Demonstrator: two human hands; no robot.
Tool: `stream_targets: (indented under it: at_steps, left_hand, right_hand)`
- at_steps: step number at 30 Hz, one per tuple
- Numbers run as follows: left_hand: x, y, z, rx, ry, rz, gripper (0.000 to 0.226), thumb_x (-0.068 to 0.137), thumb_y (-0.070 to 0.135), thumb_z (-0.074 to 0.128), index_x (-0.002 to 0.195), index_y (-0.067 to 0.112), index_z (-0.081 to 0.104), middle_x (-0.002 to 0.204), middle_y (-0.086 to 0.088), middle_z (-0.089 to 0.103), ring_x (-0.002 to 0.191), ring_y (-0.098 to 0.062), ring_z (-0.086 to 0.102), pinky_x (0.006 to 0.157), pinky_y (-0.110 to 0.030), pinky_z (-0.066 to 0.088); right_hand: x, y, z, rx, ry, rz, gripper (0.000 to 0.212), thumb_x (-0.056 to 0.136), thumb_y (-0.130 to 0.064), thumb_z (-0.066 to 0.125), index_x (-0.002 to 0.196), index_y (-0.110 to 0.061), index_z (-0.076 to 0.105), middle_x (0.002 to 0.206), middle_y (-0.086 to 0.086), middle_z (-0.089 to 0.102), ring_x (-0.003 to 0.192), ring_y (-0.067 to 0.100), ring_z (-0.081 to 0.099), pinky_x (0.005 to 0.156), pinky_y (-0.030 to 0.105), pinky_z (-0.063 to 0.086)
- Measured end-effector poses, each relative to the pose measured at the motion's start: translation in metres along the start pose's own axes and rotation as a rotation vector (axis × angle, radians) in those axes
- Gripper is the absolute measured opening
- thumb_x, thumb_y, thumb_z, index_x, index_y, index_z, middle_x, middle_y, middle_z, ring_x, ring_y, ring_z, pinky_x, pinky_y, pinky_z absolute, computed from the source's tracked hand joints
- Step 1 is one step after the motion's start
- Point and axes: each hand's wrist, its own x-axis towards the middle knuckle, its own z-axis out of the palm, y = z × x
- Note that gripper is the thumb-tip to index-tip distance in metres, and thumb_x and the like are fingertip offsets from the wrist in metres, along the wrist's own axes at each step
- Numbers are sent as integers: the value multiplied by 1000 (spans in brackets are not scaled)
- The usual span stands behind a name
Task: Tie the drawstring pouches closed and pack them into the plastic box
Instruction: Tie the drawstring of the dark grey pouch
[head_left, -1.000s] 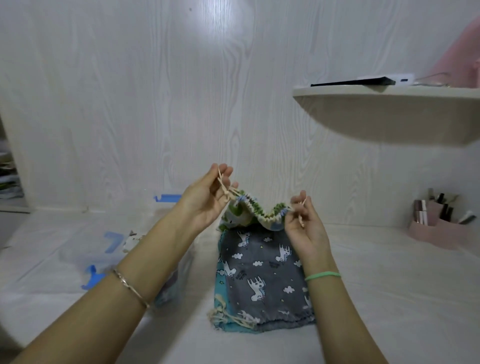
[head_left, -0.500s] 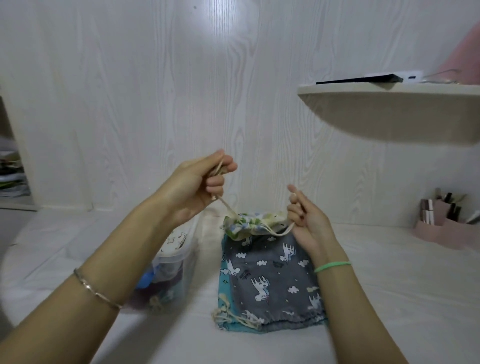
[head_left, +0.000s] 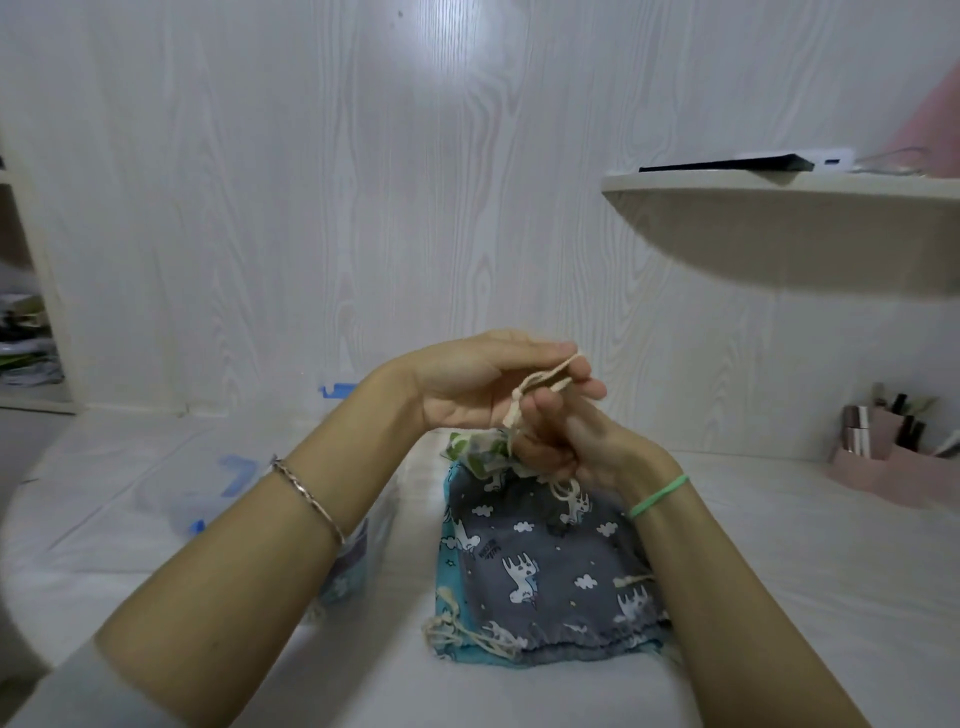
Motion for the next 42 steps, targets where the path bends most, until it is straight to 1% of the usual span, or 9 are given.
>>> stream_targets:
  at_steps: [3,7,11,15,21,29,37,40,42]
  left_hand:
    - [-5,-6,-3,123,-372,-49,29,96,18,47,89,2,70,73,-16,62,50,-3,58,44,-11,47]
    - [-6,-10,-12,69,-593,-10,25,98,16,45,96,4,66,95,-11,72,65,-4,66,53,-13,51]
    - [-2,-1,-13,-198,-11,119,20,90,15,53,86,2,68,89,-12,72,65,-12,68,61,-20,59]
    - [16,0,-27,-80,544,272,21,100,10,44,106,0,62,113,-16,65,90,-20,68,86,-30,57]
    - [9,-39,-30,716,514,-88,54,98,55,33,106,11,63,77,0,62,66,-13,56,69,-28,48]
    - [-15,-47,-34,990,646,-2,24,95,31,58,89,13,71,48,14,42,40,0,41,44,-12,34]
    - [-62,-24,-56,1348,823,-301,26,97,12,48,105,20,71,83,4,65,70,-12,57,62,-20,43]
    - [-43,-33,-38,1318,778,-111,43,90,2,47,127,22,60,132,3,57,120,-12,52,99,-24,37]
    - [-22,-45,-25,1185,643,4,34,94,13,50,125,20,60,124,2,63,112,-11,57,100,-28,41]
  right_hand:
    - [15,-17,-1,-419,239,35,50,99,-53,36,109,-17,70,84,16,66,66,15,61,47,27,41]
    - [32,-24,2,-710,346,-13,58,102,-46,36,126,1,58,87,8,64,61,11,51,58,25,40]
    - [25,-14,5,-261,93,-39,32,87,-23,46,80,0,67,71,10,58,52,10,33,47,25,22]
    - [19,5,-8,25,-157,-17,33,82,-19,46,85,-3,75,69,4,53,54,8,28,45,24,10]
    - [18,15,-16,205,122,-43,39,100,-35,46,90,-3,64,67,7,53,48,8,37,35,14,19]
    - [10,20,-15,28,165,-47,50,103,-37,39,100,1,71,60,3,56,46,7,36,38,17,22]
    - [7,22,-26,-32,453,-137,49,101,-38,44,79,-5,73,52,9,55,39,11,39,40,17,34]
    - [8,19,-15,-142,439,-154,47,102,-35,43,81,-6,74,47,2,54,39,9,38,43,16,32]
    - [8,17,-10,-179,430,-167,46,102,-33,44,82,-4,74,45,0,52,39,8,39,43,16,32]
